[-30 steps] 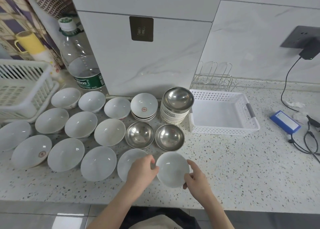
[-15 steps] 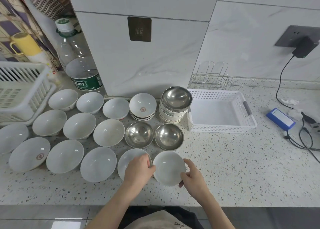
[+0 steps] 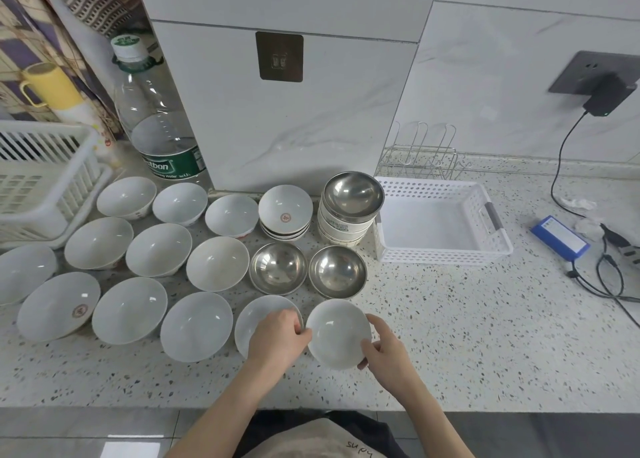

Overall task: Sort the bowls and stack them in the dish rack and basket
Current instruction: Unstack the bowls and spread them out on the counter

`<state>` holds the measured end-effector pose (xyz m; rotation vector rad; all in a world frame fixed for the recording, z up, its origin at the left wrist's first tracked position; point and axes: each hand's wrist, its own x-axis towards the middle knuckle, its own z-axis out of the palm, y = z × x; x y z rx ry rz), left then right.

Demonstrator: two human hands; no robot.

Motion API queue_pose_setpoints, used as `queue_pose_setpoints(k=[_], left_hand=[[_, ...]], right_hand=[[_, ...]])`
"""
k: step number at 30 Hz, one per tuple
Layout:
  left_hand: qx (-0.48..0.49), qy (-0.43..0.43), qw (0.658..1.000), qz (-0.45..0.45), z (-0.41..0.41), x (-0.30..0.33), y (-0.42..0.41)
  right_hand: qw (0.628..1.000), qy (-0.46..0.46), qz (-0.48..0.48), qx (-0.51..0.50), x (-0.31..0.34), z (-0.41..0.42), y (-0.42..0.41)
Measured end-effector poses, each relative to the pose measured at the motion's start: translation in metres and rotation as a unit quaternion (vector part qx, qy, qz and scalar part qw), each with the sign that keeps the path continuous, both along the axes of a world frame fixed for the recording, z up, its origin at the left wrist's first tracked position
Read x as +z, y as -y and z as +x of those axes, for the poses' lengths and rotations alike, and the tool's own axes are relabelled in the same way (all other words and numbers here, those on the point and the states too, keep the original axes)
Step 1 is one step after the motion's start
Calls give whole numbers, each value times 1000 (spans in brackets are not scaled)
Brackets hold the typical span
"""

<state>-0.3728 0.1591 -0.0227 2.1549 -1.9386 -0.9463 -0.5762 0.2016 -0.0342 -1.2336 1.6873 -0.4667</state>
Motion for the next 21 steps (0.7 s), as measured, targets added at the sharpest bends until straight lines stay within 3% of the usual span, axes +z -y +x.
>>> queue_pose_setpoints(k=[13, 21], left_hand=[[18, -45, 999, 7, 6, -2, 0], [88, -110, 990, -2, 38, 7, 17]], right_hand=[[998, 21, 41, -31, 0, -3, 5], [993, -56, 13, -98, 17, -13, 26]])
